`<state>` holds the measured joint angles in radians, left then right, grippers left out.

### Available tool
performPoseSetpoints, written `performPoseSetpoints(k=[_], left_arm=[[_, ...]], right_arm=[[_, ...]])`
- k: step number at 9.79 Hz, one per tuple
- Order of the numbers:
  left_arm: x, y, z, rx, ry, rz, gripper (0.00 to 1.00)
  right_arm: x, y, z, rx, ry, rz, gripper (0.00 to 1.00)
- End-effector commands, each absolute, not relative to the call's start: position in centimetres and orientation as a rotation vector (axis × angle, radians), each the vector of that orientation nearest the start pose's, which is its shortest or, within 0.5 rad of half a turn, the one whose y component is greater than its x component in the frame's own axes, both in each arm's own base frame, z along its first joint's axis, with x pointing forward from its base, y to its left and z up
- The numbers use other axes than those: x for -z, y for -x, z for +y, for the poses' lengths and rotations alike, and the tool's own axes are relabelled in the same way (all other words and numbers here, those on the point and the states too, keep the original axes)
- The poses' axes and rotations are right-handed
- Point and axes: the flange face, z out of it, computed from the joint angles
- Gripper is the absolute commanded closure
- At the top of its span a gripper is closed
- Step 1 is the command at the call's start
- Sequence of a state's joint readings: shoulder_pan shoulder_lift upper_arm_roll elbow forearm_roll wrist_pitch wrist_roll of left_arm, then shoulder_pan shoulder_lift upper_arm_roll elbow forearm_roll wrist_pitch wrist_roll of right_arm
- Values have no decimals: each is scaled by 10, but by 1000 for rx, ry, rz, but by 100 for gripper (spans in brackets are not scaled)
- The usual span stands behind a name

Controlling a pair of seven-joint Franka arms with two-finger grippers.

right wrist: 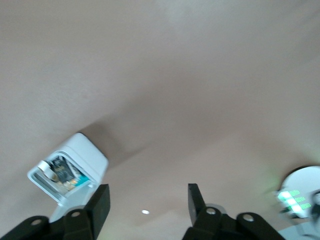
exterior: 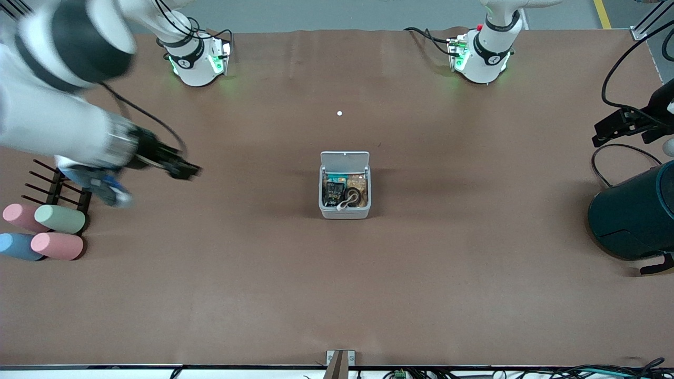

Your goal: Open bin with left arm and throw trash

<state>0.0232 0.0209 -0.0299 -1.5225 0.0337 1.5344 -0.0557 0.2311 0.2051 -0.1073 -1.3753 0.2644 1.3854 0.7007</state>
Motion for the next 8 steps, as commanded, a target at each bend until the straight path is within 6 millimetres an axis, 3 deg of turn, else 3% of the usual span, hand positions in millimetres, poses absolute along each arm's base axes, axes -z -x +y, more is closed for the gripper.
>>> performPoseSetpoints(k=[1, 2, 3, 4, 6, 8], left_arm=[[-637, -559, 0, -2, 3125, -71, 0], [-637, -559, 0, -2, 3125, -68, 0], [-637, -559, 0, -2, 3126, -63, 0], [-637, -559, 0, -2, 3126, -63, 0], [-637, -559, 0, -2, 3126, -71, 0], [-637, -559, 1, -2, 3126, -63, 0]], right_arm=[[-609, -554, 21, -391, 2886, 520, 26], [-617, -546, -12, -372, 2919, 409, 21], [-618, -541, -30, -365, 2994, 159, 12], [-623, -544, -37, -327, 3049, 67, 0], [-634, -551, -29, -269, 3084, 27, 0], [-638, -561, -8, -199, 3152, -42, 0]])
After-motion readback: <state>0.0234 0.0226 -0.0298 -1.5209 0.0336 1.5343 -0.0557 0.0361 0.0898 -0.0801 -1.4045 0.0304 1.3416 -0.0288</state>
